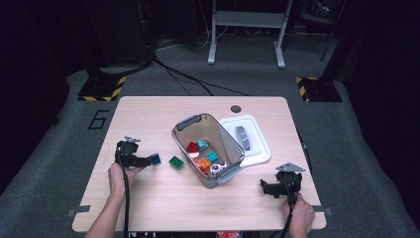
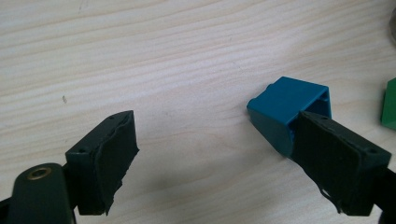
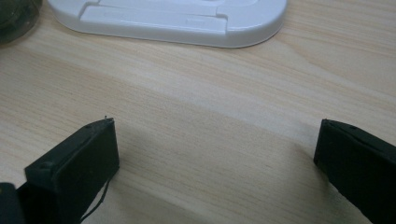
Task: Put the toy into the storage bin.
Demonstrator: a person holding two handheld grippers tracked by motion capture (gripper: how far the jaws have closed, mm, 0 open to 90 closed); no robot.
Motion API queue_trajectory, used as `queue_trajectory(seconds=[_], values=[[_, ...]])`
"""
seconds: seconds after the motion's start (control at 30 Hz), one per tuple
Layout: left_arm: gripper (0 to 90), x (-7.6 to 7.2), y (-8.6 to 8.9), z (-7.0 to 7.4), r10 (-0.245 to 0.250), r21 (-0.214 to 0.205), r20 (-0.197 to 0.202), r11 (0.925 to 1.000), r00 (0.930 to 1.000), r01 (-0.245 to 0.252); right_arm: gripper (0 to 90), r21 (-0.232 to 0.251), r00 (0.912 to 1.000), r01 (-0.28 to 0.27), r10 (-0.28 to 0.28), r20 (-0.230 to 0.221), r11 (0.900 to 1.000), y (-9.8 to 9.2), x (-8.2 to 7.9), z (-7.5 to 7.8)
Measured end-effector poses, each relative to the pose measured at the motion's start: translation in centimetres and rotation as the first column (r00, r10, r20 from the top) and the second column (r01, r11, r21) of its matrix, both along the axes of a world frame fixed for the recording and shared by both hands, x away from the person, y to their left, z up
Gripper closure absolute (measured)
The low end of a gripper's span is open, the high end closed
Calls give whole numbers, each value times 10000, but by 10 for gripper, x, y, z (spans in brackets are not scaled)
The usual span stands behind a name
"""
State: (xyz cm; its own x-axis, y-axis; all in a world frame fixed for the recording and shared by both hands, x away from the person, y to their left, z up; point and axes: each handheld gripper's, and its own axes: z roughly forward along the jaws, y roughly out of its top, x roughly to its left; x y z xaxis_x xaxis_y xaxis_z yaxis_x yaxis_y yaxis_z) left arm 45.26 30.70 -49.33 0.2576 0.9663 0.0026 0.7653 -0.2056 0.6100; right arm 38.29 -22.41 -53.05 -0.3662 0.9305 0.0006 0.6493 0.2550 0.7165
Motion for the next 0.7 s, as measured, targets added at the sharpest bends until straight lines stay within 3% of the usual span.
queue_trajectory(seconds=[0.17, 0.4, 0.7], values=[[69, 3, -12, -2, -70, -207, 140, 9998, 9999, 73, 0, 0, 10000, -3, 3, 0, 10000, 0, 0, 0], [101, 13, -25, -9, 5, -101, 148, 9999, 9999, -3, 0, 1, 10000, 0, 0, -5, 10000, 0, 0, 0], [155, 10, -9, -8, 245, -416, 0, 9988, 9997, -245, 0, -2, 10000, -4, 4, -1, 10000, 0, 0, 0]])
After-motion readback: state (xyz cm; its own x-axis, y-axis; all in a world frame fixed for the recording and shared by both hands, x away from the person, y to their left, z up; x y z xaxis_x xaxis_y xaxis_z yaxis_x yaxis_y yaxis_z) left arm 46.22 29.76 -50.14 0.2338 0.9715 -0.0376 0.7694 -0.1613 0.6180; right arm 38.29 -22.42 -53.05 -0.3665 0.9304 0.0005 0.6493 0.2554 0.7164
